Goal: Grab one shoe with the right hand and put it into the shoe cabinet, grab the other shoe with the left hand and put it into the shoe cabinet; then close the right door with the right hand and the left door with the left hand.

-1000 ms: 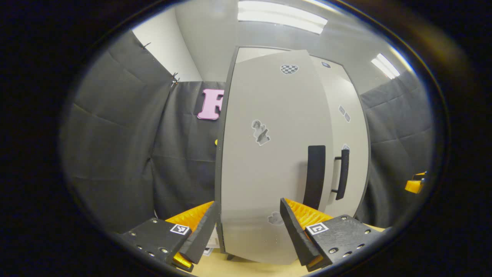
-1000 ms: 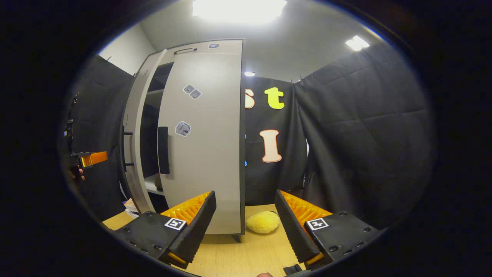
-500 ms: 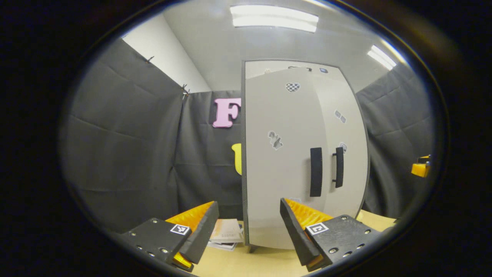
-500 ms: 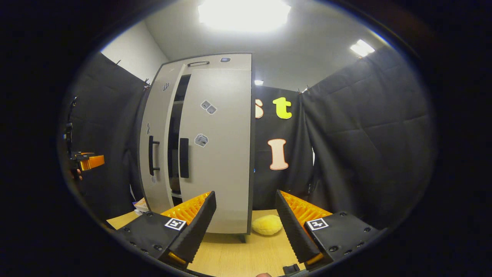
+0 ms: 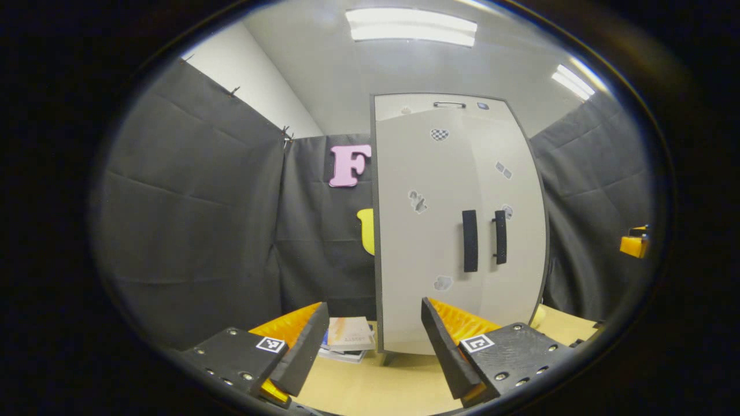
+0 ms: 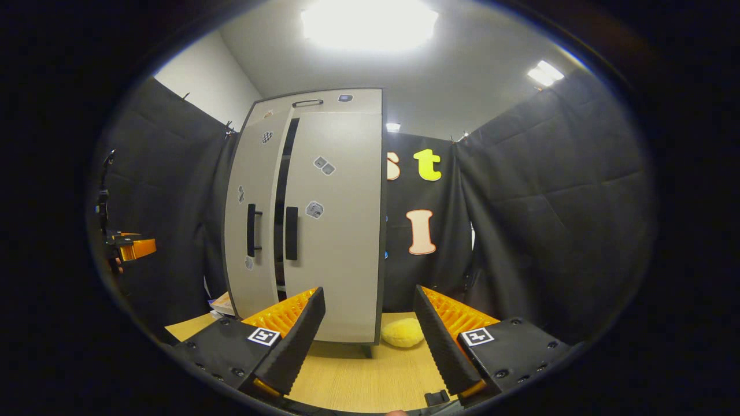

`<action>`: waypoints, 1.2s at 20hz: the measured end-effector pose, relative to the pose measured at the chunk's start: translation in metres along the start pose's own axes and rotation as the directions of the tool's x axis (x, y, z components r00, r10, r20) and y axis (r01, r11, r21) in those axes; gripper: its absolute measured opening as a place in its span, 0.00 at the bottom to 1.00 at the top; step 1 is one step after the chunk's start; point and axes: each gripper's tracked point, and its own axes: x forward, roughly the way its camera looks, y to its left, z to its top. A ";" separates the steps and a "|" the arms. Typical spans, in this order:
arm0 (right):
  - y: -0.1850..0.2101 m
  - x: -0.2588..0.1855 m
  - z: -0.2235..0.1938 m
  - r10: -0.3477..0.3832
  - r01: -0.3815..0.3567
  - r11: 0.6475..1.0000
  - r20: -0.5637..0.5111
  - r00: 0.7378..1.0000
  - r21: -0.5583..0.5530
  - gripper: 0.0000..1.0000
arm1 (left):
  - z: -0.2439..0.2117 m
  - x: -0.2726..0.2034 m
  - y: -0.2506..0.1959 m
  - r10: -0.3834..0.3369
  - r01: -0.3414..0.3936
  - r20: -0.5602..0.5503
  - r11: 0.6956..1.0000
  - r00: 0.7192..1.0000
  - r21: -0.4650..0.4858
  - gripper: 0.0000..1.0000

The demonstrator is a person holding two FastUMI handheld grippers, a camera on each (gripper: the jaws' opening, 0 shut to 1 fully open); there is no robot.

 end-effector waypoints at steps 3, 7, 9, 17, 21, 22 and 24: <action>0.002 -0.004 -0.001 0.004 -0.004 1.000 0.006 1.000 0.009 0.98 | 0.005 -0.007 0.003 0.023 -0.023 -0.001 1.000 1.000 0.006 0.97; 0.005 -0.005 -0.002 0.010 -0.010 1.000 0.010 1.000 0.022 0.98 | 0.006 -0.012 0.007 0.052 -0.052 -0.001 0.999 0.999 0.012 0.97; 0.007 -0.005 0.001 0.013 -0.013 1.000 0.018 1.000 0.023 0.97 | 0.005 -0.013 0.010 0.064 -0.064 -0.002 0.998 0.998 0.014 0.97; 0.006 -0.006 0.008 0.018 -0.018 1.000 0.032 0.999 0.007 0.96 | 0.006 -0.014 0.011 0.075 -0.075 0.006 0.997 0.997 0.013 0.97; 0.004 -0.005 0.009 0.018 -0.019 1.000 0.032 0.999 0.007 0.98 | 0.006 -0.013 0.011 0.074 -0.074 0.006 0.997 0.997 0.017 0.98; 0.003 -0.005 0.008 0.018 -0.018 1.000 0.032 0.999 0.007 0.98 | 0.007 -0.012 0.012 0.074 -0.075 0.006 0.997 0.997 0.018 0.98; 0.002 -0.006 0.010 0.019 -0.019 1.000 0.033 0.999 0.008 0.98 | 0.007 -0.011 0.012 0.075 -0.075 0.006 0.997 0.997 0.020 0.98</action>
